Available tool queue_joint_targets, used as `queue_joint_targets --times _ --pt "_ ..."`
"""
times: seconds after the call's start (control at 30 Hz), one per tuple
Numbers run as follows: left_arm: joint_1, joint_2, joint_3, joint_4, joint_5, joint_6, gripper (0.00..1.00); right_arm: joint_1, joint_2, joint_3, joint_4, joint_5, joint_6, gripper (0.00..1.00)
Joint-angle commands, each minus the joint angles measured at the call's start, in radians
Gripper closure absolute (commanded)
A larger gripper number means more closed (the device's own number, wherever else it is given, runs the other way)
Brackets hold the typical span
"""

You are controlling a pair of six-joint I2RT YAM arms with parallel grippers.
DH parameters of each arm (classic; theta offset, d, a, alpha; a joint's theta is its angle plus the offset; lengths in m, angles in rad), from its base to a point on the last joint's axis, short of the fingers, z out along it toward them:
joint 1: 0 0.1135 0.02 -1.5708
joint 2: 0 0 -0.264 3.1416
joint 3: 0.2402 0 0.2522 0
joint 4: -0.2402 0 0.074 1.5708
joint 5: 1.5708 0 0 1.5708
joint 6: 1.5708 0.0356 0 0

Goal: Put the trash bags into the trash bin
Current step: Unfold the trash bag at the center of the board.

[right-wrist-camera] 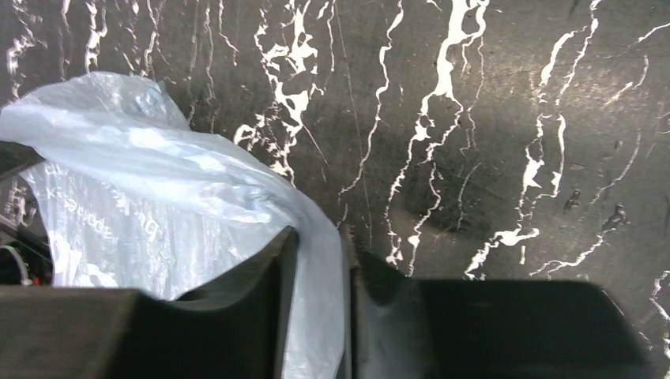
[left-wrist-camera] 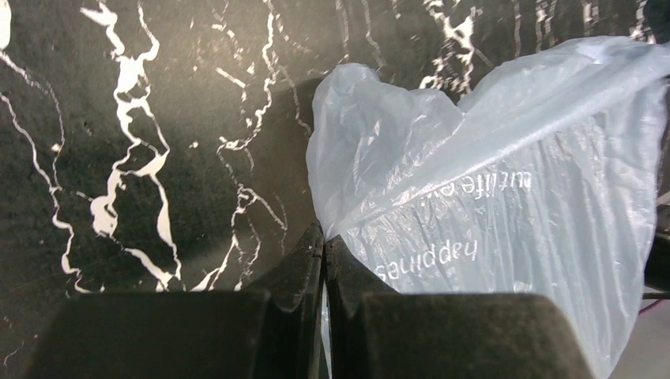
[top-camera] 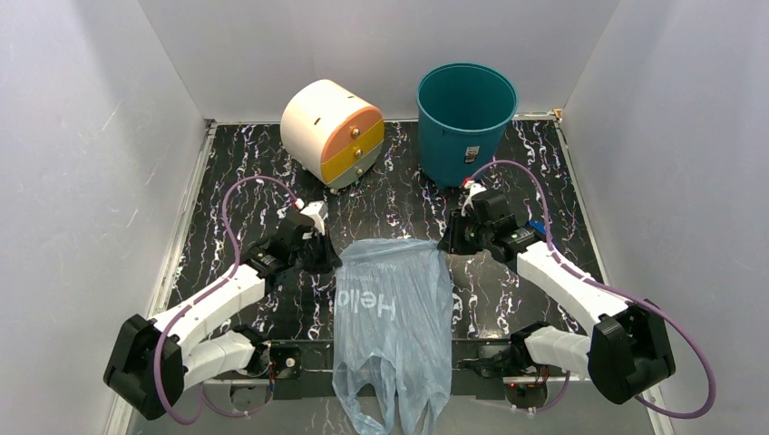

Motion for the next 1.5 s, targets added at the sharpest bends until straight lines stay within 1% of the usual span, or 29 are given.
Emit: queue_joint_targets --times 0.0,0.07,0.17,0.27,0.4,0.57,0.7,0.8,0.9,0.97,1.03,1.1,1.13,1.17,1.2,1.27,1.3,1.33,1.37,1.4,1.47 --pt "0.002 0.009 0.036 -0.064 -0.012 0.028 1.0 -0.005 -0.01 0.059 -0.07 0.043 -0.04 0.57" --pt "0.002 0.005 0.04 -0.065 -0.005 0.026 1.0 -0.004 -0.003 0.077 -0.104 0.038 -0.038 0.53" --pt "0.002 0.009 0.046 -0.065 -0.002 0.027 1.0 -0.004 -0.02 0.083 -0.108 -0.067 -0.039 0.51" --pt "0.002 0.031 0.056 -0.065 0.012 0.03 1.0 -0.005 -0.042 0.075 -0.083 -0.148 -0.014 0.5" --pt "0.002 0.049 0.067 -0.062 0.026 0.03 1.0 -0.002 -0.047 0.014 0.023 -0.296 0.053 0.46" --pt "0.002 0.05 0.072 -0.059 0.029 0.031 1.0 -0.004 0.017 -0.006 0.024 -0.231 0.105 0.45" --pt "0.002 0.049 0.066 -0.06 0.027 0.027 1.0 0.001 0.066 -0.001 0.023 -0.235 0.136 0.46" --pt "0.002 0.048 0.057 -0.048 0.035 0.021 1.0 0.011 0.098 -0.015 0.066 -0.266 0.161 0.48" --pt "0.002 0.042 0.046 -0.032 0.041 0.012 1.0 0.043 0.143 0.001 0.061 -0.214 0.157 0.5" --pt "0.002 0.036 0.042 -0.025 0.045 0.008 1.0 0.055 0.167 0.011 0.051 -0.152 0.158 0.54" --pt "0.002 0.028 0.037 -0.025 0.048 0.007 1.0 0.07 0.168 0.026 0.036 -0.069 0.173 0.71" --pt "0.002 0.013 0.032 -0.026 0.04 0.006 1.0 0.09 0.147 0.034 0.044 -0.017 0.174 0.88" --pt "0.002 -0.003 0.033 -0.038 0.01 0.001 1.0 0.092 0.132 0.037 0.047 -0.008 0.174 0.95" --pt "0.002 -0.033 0.027 -0.048 -0.036 -0.013 1.0 0.092 0.115 0.04 0.049 0.006 0.176 1.0" --pt "0.002 -0.076 0.018 -0.051 -0.074 -0.024 0.95 0.089 0.095 0.038 0.054 0.025 0.173 1.0" --pt "0.002 -0.182 0.001 -0.066 -0.158 -0.036 0.72 0.082 0.052 0.026 0.077 0.027 0.15 1.0" --pt "0.003 -0.223 -0.006 -0.078 -0.206 -0.038 0.66 0.067 0.045 0.024 0.081 -0.011 0.131 1.0" --pt "0.004 -0.254 -0.009 -0.091 -0.236 -0.04 0.61 0.043 0.049 0.022 0.091 -0.089 0.096 1.0" --pt "0.005 -0.278 -0.012 -0.1 -0.256 -0.04 0.52 0.015 0.069 0.023 0.097 -0.192 0.058 1.0" --pt "0.007 -0.29 -0.014 -0.109 -0.271 -0.042 0.45 -0.011 0.101 0.032 0.082 -0.259 0.024 1.0" --pt "0.008 -0.279 -0.016 -0.111 -0.276 -0.041 0.41 -0.038 0.182 0.064 0.01 -0.303 -0.041 1.0"
